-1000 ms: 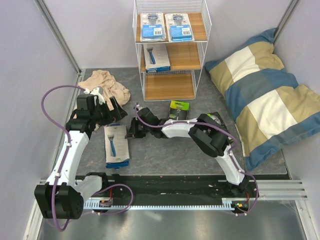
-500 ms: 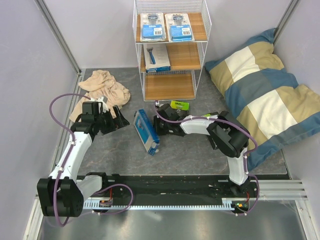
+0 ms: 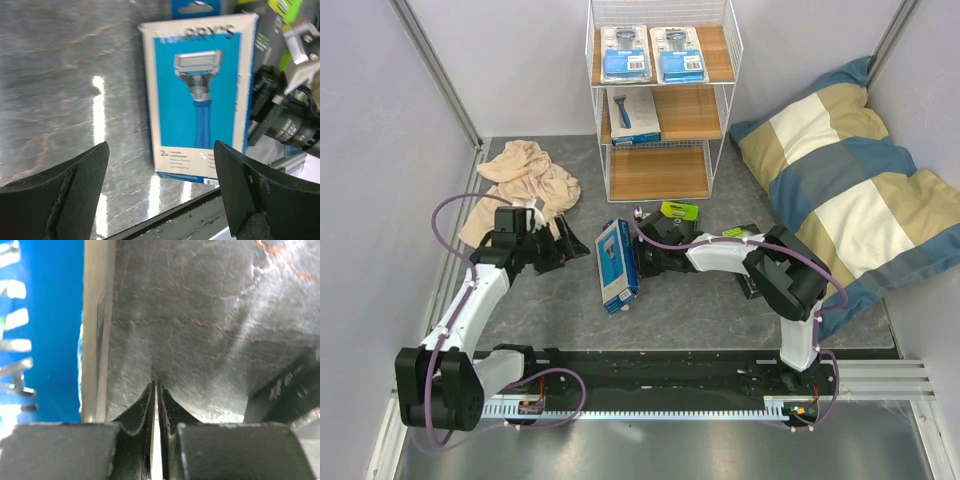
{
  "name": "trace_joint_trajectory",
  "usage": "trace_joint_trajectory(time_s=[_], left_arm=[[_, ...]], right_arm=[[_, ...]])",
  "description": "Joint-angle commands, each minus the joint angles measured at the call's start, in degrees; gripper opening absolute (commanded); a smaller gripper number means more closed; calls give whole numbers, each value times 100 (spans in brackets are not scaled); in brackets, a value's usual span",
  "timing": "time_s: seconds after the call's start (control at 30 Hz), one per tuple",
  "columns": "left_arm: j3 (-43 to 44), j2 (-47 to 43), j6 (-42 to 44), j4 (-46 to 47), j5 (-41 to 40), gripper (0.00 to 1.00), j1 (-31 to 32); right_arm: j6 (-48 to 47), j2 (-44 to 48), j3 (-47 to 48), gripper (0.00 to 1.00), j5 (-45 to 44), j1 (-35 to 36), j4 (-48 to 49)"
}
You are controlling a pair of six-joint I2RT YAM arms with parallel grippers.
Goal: Place and organize the shaving razors onto the shelf
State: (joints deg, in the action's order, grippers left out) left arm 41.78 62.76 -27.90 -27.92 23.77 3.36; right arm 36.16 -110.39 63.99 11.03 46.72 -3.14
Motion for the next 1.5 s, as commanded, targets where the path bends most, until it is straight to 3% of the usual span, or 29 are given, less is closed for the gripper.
trace_joint_trajectory(time_s=[0.0, 0.17, 0.57, 0.87, 1.47], left_arm=[[321, 200, -321, 358, -108, 92, 691], [638, 728, -435, 340, -399, 93, 1184], [762, 817, -435, 358, -566, 94, 1247], [788, 808, -304, 358, -514, 95, 1247], [1007, 878, 30, 42, -768, 95, 1247]], right_arm=[[-180, 237, 96, 12, -171, 30, -661], [-197, 527, 272, 12, -162, 22, -828], [-154, 1177, 396, 12, 285, 74, -435], [338, 940, 18, 13, 945, 100, 708], [567, 361, 334, 13, 1296, 197, 1271]])
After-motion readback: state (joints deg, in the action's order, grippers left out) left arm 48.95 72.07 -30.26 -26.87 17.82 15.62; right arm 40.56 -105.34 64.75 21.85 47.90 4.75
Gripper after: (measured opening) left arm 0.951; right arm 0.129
